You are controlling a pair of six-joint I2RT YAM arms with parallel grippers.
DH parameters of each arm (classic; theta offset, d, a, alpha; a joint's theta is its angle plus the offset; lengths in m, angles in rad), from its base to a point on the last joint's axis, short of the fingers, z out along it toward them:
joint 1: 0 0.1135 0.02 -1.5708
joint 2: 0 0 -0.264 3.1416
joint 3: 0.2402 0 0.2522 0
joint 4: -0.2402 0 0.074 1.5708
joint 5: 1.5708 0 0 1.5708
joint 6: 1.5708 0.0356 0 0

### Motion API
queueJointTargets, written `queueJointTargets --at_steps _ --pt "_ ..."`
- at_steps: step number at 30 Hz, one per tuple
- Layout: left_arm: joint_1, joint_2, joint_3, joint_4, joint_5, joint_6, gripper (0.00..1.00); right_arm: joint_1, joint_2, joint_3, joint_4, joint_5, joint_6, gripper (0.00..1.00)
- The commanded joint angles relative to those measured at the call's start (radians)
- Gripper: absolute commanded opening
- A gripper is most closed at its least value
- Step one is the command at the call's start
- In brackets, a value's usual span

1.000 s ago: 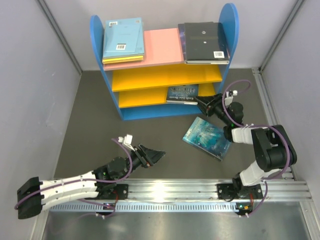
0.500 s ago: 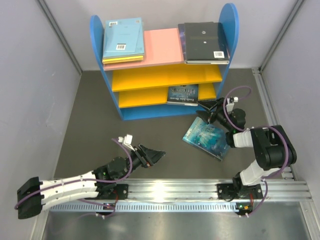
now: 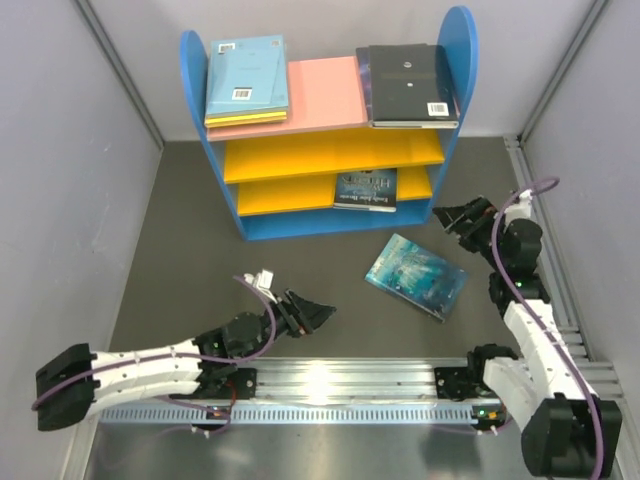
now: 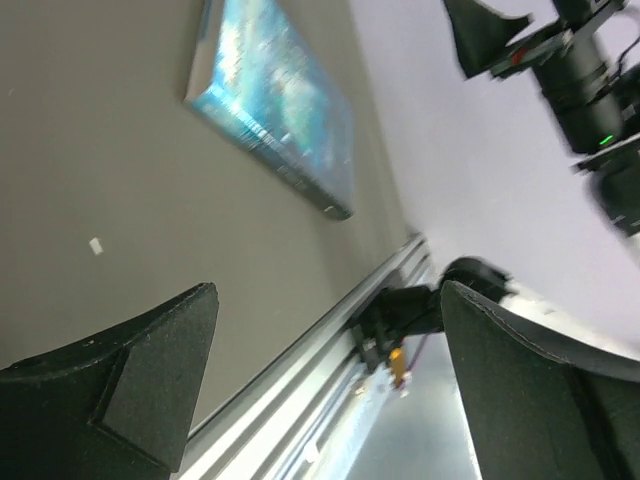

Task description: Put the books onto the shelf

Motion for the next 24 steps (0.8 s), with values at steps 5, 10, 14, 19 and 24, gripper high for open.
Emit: queueJointTargets --at_steps 5,10,14,19,24 --pt "-0.003 0.35 -0.013 0.137 0.102 0.059 0.9 -0.15 0.312 0.025 -0.288 0.033 -0.264 0.84" --pt "-0.008 0.52 0.086 0.138 0.131 0.079 0.84 -0.15 0.395 -0.021 -0.223 -0.003 -0.239 0.82" --pt "-0.006 0.531 0.092 0.143 0.117 0.077 0.85 -0.147 0.324 -0.113 -0.214 -0.036 -0.226 0.81" --pt "-0.008 0.58 0.122 0.131 0.075 0.073 0.86 -0.055 0.169 -0.284 -0.214 -0.082 -0.151 0.81" --pt "-0.003 0.668 0.21 0.083 0.022 0.082 0.88 0.082 -0.021 -0.308 -0.338 -0.013 -0.092 0.82"
